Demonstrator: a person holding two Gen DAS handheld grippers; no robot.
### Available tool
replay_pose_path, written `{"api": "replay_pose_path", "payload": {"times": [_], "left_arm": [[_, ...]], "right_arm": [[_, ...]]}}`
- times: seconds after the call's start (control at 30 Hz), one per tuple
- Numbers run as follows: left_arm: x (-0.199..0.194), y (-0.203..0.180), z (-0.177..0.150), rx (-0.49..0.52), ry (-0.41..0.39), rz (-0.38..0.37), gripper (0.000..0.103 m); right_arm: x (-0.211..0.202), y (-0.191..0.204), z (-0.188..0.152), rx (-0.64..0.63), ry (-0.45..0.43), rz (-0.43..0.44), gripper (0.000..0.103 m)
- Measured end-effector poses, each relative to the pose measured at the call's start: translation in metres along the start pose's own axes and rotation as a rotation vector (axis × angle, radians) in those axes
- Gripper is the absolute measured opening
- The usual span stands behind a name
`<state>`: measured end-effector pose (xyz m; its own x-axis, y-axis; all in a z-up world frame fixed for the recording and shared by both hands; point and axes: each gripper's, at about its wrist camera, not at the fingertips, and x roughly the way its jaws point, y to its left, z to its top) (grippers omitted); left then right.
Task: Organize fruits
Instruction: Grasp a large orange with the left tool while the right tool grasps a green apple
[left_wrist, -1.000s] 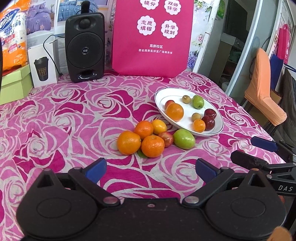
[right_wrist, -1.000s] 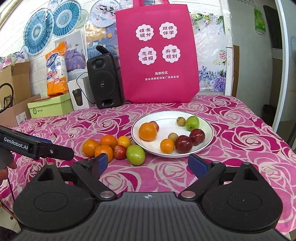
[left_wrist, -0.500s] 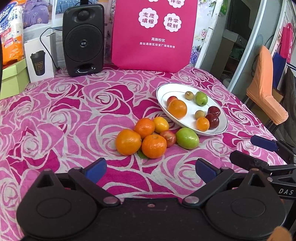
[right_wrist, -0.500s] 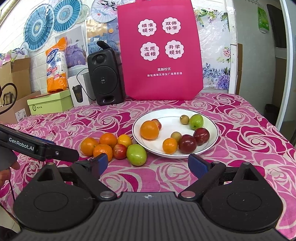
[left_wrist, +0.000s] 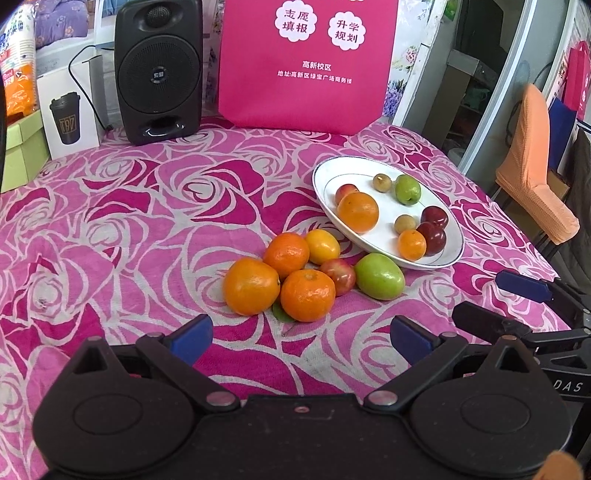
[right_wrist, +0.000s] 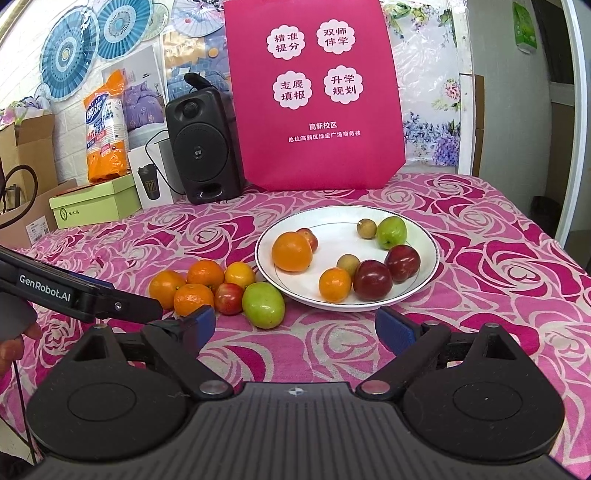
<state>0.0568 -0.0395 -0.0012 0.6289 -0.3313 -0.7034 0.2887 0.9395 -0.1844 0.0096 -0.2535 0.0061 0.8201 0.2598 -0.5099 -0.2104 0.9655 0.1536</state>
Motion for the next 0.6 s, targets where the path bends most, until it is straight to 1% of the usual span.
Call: {"api": "replay_pose_path", "payload": {"times": [0.23,0.4,0.47,0.6], "left_arm": [[0.007,0.0,0.005,0.002,0.007,0.0,0.103],[0.002,0.0,0.008,0.004,-0.027,-0.01,0.103],[0.002,-0.001,0.009,0.012,-0.029,-0.016,0.103],[0.008,-0.001,0.01,0.039,-0.02,-0.018,0.103]], "right_arm": [[0.01,-0.001,0.0,0.003,0.013,0.013,0.103],[0.011,-0.001,0.003,0.004,0.007,0.022,0.103],[0.013,0.0,0.004,0.008,0.005,0.036,0.103],[0.025,0.001,0.002,0.028,0.04,0.068,0.103]]}}
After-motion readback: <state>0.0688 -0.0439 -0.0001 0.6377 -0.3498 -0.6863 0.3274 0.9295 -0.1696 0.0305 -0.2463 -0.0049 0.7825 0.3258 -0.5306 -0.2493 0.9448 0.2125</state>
